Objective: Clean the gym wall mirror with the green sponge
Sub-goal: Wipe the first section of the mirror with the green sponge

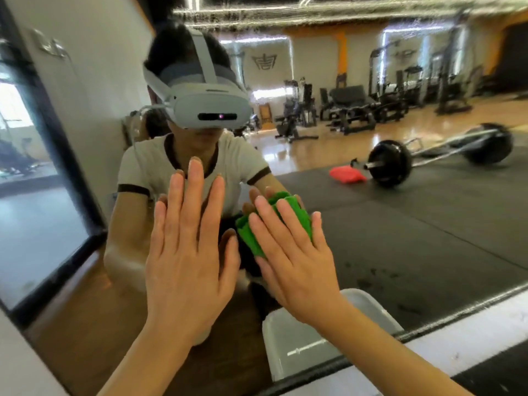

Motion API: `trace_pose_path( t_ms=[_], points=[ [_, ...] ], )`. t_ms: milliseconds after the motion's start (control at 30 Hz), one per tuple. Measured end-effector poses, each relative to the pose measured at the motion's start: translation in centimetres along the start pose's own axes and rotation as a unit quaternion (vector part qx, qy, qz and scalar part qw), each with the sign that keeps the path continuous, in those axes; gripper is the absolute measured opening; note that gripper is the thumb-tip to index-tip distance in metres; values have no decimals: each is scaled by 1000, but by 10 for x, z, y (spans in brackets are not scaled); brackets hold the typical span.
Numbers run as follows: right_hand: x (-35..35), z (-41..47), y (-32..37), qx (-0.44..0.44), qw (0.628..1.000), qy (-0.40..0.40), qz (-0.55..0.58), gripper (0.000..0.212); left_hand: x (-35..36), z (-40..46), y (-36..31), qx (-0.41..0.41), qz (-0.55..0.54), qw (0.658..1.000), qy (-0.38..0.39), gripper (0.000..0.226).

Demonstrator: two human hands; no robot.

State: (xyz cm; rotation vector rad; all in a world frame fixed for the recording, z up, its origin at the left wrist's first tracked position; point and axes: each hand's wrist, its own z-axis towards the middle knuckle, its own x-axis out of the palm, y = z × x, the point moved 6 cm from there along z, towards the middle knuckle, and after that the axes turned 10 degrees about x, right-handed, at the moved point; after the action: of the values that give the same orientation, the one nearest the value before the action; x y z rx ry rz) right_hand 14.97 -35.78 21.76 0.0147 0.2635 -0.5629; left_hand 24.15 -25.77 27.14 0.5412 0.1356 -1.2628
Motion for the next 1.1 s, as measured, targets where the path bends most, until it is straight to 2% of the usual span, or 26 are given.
trace_pose_path(
  t_ms=[67,133,200,267,300,333,400,467,533,600,633,700,733,767,800,833,900,967,1000,1033,1100],
  points=[
    [-9,-3,-42,47,999,-12,13,56,0,0,0,-2,4,1000,-1,74],
    [-19,-9,-91,163,986,-27,34,55,0,1,-1,-4,1,1000,-3,75],
    [-25,-14,-116,307,948,-63,59,56,-1,1,-1,-6,-10,1000,0,75],
    [-24,-7,-101,411,902,-98,93,58,-2,1,-3,-13,-32,999,-3,75],
    [-21,2,-81,400,905,-96,106,58,-3,2,-8,-15,-42,999,-7,74],
    [-17,12,-54,338,931,-82,111,56,-3,5,-15,-8,-51,999,-11,72],
    [-11,20,-15,148,985,-35,79,53,0,17,-34,22,-76,997,-20,67],
    [-15,24,-30,44,998,-9,34,54,8,33,-54,50,-93,994,-24,64],
    [-24,25,-76,66,997,-15,29,54,18,48,-66,63,-83,994,-24,65],
    [-33,17,-131,172,983,-50,49,52,28,55,-70,60,-49,997,-11,65],
    [-37,9,-156,241,966,-77,59,53,31,56,-70,58,-29,998,-4,65],
    [-39,-6,-182,390,907,-139,79,53,34,55,-70,58,-9,998,4,66],
    [-38,-9,-181,450,873,-163,90,54,34,55,-70,61,-7,998,5,66],
    [-36,-7,-170,478,856,-170,101,55,34,54,-71,64,-5,998,5,66],
    [-33,2,-151,463,866,-156,109,56,34,55,-71,67,-2,998,3,66],
    [-32,14,-128,405,898,-128,110,58,34,55,-72,67,0,998,3,67],
    [-32,34,-87,222,969,-60,85,58,35,56,-71,65,4,998,2,68],
    [-38,46,-88,90,995,-20,47,55,36,56,-70,61,9,998,2,68],
    [-41,50,-103,80,996,-21,36,55,36,55,-70,60,11,998,1,68],
    [-44,50,-123,109,993,-36,37,55,35,55,-70,61,13,998,-1,67],
    [-49,42,-174,245,963,-93,58,55,34,56,-70,62,16,998,-3,67]
  ],
)
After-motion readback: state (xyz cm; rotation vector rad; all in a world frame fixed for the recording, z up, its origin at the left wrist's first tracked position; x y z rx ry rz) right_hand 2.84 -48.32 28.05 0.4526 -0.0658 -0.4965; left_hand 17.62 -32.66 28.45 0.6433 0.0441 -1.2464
